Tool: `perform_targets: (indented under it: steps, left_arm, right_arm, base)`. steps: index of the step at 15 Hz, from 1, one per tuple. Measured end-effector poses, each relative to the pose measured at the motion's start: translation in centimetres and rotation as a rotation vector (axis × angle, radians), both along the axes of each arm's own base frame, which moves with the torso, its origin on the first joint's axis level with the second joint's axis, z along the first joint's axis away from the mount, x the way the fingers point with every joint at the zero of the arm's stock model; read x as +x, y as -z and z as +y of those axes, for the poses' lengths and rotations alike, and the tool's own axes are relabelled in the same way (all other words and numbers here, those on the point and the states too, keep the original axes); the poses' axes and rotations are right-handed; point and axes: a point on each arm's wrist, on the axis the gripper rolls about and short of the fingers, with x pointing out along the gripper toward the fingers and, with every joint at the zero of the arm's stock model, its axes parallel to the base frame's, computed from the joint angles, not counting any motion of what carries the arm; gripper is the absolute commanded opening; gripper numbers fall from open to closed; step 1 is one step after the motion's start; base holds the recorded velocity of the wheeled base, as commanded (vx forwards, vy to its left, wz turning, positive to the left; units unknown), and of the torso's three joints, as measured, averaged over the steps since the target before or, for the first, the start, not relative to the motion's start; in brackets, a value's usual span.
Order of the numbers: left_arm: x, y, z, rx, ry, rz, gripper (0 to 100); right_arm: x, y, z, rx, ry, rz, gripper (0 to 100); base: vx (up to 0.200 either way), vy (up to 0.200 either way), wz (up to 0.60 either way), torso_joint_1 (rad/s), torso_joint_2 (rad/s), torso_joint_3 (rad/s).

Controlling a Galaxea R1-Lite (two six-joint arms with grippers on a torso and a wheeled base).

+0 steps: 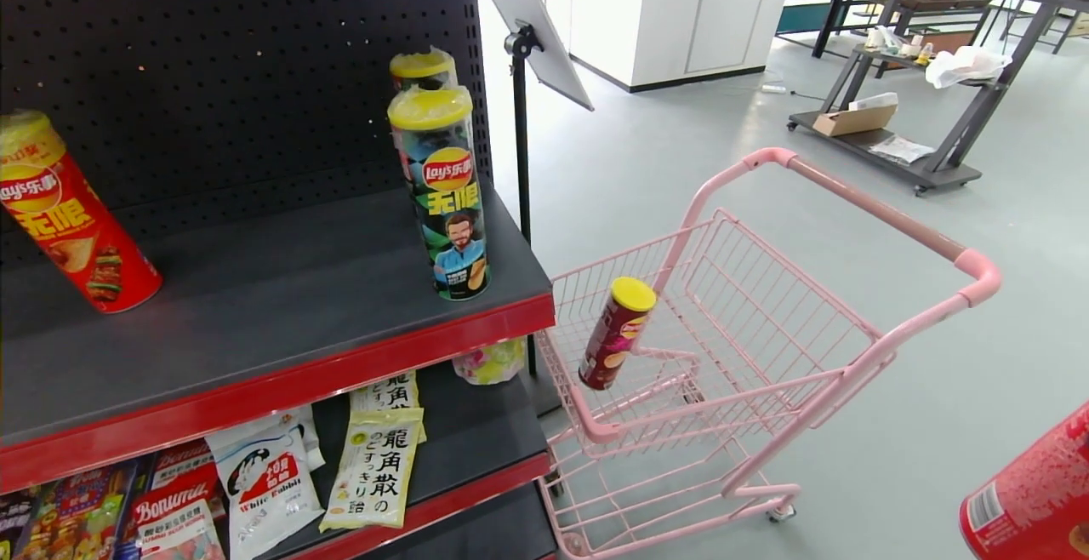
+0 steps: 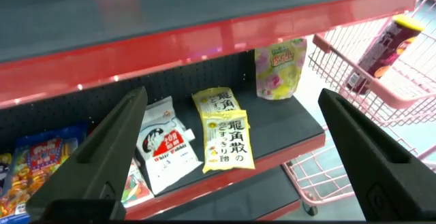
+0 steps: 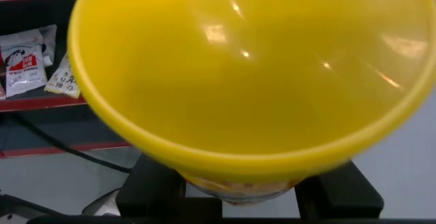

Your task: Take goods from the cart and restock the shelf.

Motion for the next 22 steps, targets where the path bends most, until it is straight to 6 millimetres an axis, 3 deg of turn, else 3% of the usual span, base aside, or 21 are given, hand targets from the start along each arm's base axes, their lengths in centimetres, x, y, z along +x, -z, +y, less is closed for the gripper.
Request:
perform_targets:
  steps: [13, 22]
  left_arm:
    - [0.0, 0.0, 0.0, 0.000, 0.000, 0.000, 100]
    - [0.0, 0.0, 0.0, -0.002, -0.001, 0.001, 100]
  right_arm:
    - [1.1, -0.2, 0.2, -0.043, -0.024, 0.016, 0]
    - [1.1, 0.7, 0.2, -0.073, -0.034, 0.034, 0]
  base:
    - [0.000, 0.000, 0.00, 0.150, -0.35, -0.205]
    - [0.000, 0.000, 0.53, 0.009, -0.01, -0.008]
